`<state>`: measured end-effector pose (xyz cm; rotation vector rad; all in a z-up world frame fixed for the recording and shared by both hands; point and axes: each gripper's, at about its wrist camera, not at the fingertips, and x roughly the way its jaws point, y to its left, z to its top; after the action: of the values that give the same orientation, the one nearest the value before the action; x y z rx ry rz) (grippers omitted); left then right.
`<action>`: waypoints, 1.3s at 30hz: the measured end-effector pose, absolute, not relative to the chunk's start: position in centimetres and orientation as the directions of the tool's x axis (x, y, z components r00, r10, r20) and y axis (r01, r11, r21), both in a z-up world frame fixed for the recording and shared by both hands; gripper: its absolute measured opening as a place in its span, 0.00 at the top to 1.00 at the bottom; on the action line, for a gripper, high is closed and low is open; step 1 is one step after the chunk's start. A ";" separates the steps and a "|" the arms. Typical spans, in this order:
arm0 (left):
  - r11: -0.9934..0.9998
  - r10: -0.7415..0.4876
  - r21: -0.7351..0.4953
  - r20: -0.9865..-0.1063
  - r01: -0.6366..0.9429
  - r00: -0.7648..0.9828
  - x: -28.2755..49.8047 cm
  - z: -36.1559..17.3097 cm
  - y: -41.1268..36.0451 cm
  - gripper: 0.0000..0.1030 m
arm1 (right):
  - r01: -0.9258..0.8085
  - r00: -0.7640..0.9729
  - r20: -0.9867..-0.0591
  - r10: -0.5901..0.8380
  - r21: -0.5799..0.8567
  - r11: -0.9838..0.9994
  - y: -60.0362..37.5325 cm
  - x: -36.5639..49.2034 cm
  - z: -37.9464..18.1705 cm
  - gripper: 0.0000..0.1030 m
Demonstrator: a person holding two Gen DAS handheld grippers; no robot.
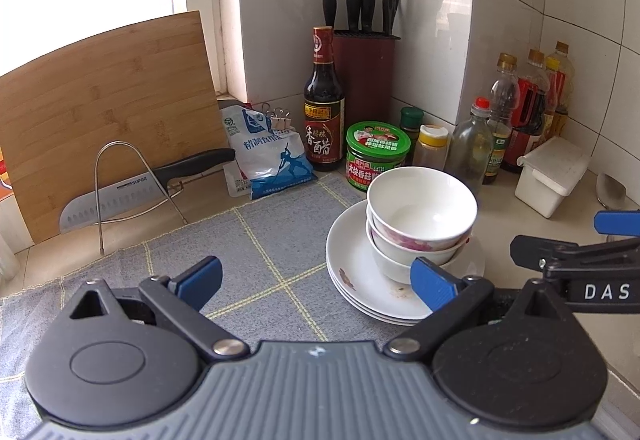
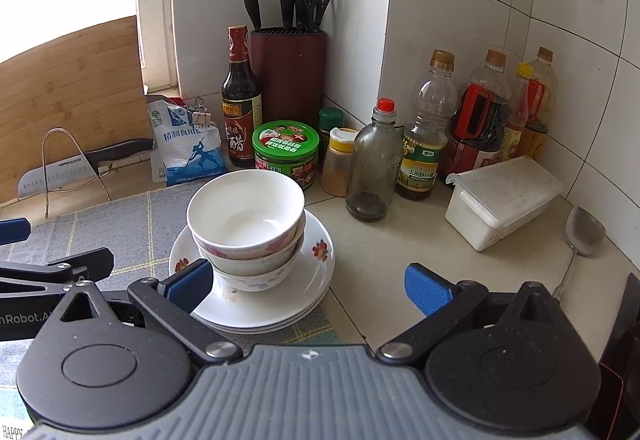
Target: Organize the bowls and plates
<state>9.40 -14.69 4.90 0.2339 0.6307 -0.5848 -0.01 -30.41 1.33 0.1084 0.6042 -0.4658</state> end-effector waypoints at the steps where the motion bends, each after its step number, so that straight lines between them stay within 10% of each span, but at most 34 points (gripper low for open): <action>1: 0.815 -0.441 0.032 -0.614 0.579 0.655 9.4 4.9 -14.7 0.03 | 0.452 0.723 -0.570 -0.389 -0.035 0.891 -30.4 0.0 1.3 0.00; 39: 0.818 -0.436 0.023 -0.625 0.574 0.647 9.4 4.8 -15.0 0.03 | 0.448 0.726 -0.569 -0.386 -0.033 0.893 -30.7 -0.5 1.5 0.00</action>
<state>9.35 -15.00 4.75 0.2281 0.6471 -0.5800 -0.54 -30.70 1.52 0.1095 0.6027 -0.4607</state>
